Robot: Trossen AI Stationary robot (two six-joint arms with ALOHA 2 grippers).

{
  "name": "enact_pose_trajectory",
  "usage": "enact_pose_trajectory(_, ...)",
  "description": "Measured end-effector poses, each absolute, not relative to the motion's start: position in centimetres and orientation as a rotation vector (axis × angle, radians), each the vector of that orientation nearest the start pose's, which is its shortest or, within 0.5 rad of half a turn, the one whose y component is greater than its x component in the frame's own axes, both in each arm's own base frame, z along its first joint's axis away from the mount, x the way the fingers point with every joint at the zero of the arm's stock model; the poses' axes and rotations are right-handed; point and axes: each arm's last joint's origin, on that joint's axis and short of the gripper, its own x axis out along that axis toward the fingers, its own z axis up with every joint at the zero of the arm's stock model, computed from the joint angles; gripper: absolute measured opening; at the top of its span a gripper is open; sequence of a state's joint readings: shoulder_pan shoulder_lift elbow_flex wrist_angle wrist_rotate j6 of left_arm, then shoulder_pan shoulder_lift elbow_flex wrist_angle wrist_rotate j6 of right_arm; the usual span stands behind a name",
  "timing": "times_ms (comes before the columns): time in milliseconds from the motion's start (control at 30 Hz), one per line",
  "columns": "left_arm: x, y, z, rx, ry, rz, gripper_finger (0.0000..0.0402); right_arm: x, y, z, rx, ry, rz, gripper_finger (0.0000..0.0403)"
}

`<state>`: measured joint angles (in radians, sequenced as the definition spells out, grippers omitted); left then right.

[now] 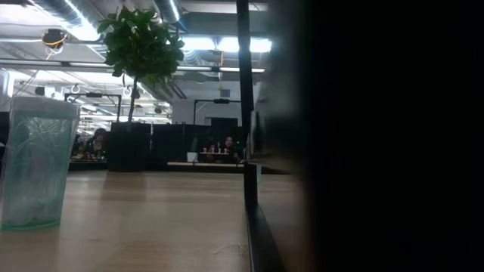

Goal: Pick and place medicine bottles onto shelf by color
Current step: Put the right pink pill bottle on the shelf

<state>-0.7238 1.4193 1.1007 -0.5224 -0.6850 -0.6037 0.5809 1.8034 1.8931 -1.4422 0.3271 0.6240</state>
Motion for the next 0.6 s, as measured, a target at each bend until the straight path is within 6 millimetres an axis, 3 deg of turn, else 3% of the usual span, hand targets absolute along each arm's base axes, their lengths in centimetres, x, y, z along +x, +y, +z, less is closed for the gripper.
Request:
enact_pose_trajectory(267, 23.2, -18.3, 28.0, -0.059, 0.585, 0.137, 0.0232, 27.6, 21.5, 33.7, -0.074, 1.164, -0.04, 0.0122)
enact_pose_trajectory(600, 22.4, -19.8, 28.5, -0.003, 0.54, 0.041, 0.0232, 27.2, 25.0, 28.8, -0.005, 1.131, 0.123, 0.0122)
